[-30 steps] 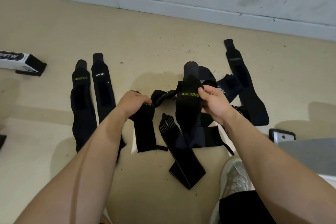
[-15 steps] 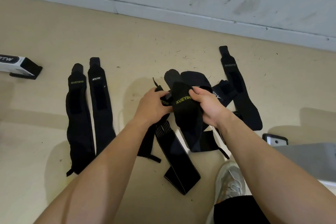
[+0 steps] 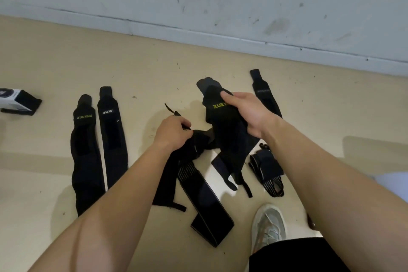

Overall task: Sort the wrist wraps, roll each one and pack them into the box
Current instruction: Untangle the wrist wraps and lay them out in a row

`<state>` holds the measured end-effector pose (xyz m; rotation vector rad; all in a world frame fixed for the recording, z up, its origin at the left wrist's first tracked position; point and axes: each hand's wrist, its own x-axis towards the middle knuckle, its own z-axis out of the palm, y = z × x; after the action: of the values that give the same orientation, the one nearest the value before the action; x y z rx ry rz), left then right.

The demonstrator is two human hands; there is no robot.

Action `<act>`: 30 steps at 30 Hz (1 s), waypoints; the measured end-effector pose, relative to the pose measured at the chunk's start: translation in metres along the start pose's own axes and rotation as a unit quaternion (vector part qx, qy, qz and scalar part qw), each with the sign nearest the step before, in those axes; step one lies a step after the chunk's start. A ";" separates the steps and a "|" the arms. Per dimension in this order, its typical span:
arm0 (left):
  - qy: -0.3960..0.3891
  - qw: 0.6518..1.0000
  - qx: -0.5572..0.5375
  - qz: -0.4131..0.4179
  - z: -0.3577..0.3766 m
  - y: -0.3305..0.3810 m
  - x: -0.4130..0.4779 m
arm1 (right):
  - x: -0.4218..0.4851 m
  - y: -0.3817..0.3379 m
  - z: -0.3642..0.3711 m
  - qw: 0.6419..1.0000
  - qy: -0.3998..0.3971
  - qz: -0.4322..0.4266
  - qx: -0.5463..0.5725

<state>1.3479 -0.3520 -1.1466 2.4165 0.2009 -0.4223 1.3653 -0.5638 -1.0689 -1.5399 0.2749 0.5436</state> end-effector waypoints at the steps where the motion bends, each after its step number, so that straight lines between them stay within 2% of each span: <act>1: 0.000 1.000 -0.003 0.006 -0.009 0.007 -0.001 | -0.006 -0.009 0.000 1.000 -0.008 -0.008 -0.013; 5: 0.022 0.995 -0.077 0.053 -0.057 0.034 -0.018 | -0.027 -0.045 0.002 0.998 0.021 -0.055 -0.038; 9: 0.038 0.978 -0.178 0.098 -0.109 0.063 -0.053 | -0.059 -0.085 0.002 0.997 0.033 -0.074 -0.006; 13: 0.019 0.953 -0.288 0.088 -0.152 0.090 -0.089 | -0.100 -0.120 0.004 0.995 0.034 -0.086 -0.030; 16: 0.055 0.930 -0.354 0.083 -0.173 0.106 -0.112 | -0.132 -0.142 0.011 0.995 0.019 -0.099 -0.015; 20: 0.089 0.908 -0.398 0.097 -0.187 0.114 -0.142 | -0.161 -0.148 0.025 0.989 -0.012 -0.141 0.033; 23: 0.078 0.903 -0.405 0.124 -0.185 0.102 -0.162 | -0.168 -0.135 0.041 0.983 -0.024 -0.163 0.077; 30: 0.041 0.865 -0.495 0.072 -0.179 0.085 -0.175 | -0.158 -0.128 0.082 0.975 -0.040 -0.215 0.037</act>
<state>1.2496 -0.3078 -0.9049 1.4118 0.2049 -0.0881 1.2806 -0.5015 -0.8770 -1.4449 -0.1017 0.2474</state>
